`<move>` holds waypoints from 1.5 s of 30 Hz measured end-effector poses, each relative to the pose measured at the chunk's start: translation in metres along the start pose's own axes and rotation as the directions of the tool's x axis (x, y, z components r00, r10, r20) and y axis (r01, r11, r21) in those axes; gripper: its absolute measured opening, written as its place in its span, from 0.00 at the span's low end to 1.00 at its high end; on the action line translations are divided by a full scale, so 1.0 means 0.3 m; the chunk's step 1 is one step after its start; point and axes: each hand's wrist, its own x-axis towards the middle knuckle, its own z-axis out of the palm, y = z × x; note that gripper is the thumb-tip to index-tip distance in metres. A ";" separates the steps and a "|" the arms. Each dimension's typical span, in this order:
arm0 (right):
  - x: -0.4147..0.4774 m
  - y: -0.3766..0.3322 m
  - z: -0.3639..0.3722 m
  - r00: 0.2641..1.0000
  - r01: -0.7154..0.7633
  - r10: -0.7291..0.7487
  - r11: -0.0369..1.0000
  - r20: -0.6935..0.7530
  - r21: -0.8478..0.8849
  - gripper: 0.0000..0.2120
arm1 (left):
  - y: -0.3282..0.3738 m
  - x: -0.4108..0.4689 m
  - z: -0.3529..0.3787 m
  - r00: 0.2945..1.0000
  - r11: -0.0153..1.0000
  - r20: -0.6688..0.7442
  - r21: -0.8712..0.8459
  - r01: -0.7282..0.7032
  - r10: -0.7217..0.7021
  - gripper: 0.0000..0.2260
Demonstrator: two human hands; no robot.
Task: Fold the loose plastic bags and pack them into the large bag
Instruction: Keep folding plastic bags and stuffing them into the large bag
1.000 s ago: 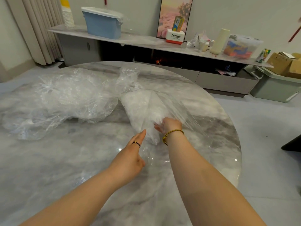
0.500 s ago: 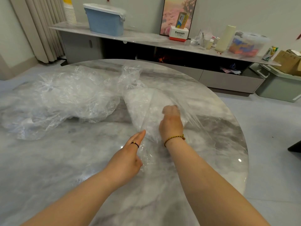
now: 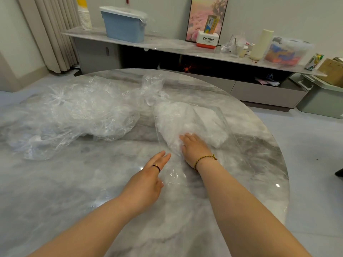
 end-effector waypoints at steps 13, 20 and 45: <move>-0.252 -0.073 -0.080 0.712 0.298 -0.222 0.955 -0.666 0.001 0.13 | -0.042 -0.106 -0.136 0.977 0.993 -0.209 0.115 -0.005 0.029 0.14; -0.267 -0.252 -0.175 0.606 0.429 -0.304 0.903 -0.735 -0.019 0.11 | -0.260 -0.185 -0.310 0.966 0.869 -0.227 0.446 0.216 -0.124 0.21; 0.251 -0.605 -0.220 0.928 0.020 -0.040 0.998 -0.369 -0.057 0.13 | -0.475 -0.213 -0.329 0.906 0.747 -0.108 0.530 0.401 -0.409 0.29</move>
